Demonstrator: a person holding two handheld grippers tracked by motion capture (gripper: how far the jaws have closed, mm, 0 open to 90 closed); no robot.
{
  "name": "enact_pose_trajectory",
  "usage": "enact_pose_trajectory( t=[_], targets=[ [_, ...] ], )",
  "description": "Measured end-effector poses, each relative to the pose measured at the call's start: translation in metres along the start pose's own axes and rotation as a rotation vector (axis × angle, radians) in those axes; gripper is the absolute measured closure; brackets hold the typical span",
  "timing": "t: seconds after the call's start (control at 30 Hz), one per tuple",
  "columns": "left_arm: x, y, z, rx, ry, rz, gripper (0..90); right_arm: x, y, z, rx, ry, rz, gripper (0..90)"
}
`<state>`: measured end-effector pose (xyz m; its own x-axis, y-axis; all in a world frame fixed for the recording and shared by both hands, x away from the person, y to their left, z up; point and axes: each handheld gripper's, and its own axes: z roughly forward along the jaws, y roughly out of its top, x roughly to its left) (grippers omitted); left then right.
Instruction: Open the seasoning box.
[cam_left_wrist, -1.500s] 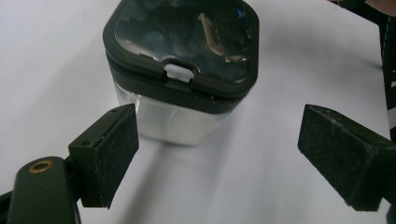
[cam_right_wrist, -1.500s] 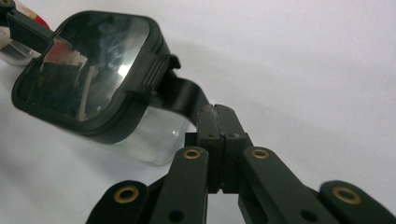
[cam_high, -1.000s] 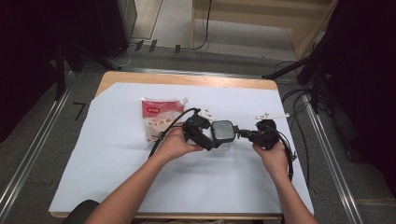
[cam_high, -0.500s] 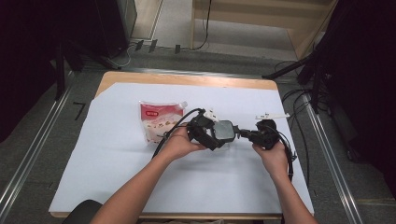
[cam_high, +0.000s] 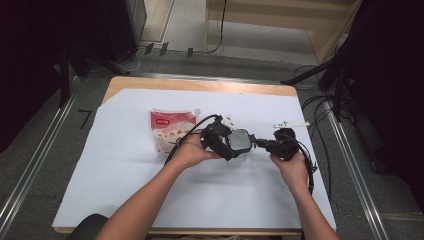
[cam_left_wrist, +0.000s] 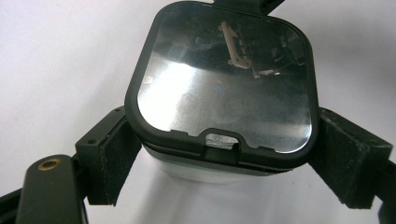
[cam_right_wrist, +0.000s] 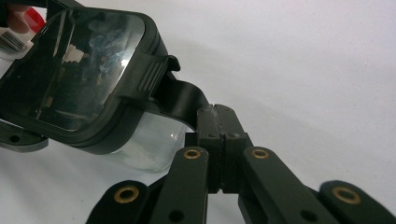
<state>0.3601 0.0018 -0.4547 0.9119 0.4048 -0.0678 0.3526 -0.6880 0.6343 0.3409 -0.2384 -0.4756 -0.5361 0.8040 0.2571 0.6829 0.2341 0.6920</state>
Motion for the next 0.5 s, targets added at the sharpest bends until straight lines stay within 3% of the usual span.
enact_pose_trajectory(
  t=[0.5],
  targets=[
    [-0.0015, 0.0026, -0.0043, 0.007, 0.005, 0.017, 16.9, 0.0006, -0.0001, 0.0004, 0.003, -0.001, 0.001, 90.0]
  ],
)
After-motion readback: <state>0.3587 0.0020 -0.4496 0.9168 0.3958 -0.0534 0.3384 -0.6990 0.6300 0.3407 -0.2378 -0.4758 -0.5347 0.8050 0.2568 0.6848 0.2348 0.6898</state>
